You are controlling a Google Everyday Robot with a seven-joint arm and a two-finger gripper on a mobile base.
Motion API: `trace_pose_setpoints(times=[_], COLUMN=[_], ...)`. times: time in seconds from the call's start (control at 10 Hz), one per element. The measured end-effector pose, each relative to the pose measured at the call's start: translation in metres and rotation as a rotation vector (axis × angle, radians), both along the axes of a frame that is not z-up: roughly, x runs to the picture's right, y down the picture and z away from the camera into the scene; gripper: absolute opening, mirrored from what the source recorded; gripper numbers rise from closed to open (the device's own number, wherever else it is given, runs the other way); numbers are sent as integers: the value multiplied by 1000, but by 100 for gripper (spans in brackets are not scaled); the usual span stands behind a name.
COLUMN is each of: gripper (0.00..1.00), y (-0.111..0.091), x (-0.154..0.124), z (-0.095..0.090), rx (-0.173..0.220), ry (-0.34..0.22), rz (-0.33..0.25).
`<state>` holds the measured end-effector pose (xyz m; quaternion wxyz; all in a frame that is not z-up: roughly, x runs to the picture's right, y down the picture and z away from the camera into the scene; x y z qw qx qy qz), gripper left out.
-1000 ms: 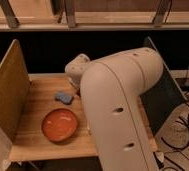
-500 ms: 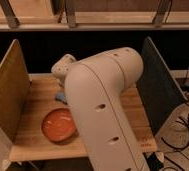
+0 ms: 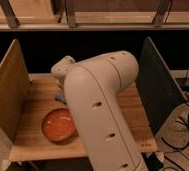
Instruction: Place the pepper on the white sponge
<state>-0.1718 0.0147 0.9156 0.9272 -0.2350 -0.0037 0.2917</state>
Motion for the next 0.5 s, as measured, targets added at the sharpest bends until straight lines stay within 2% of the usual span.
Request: trace_pose_setpoints(times=[0.5], gripper=[64], y=[0], x=[0], z=[0], rx=[0], ry=[0], rz=[0])
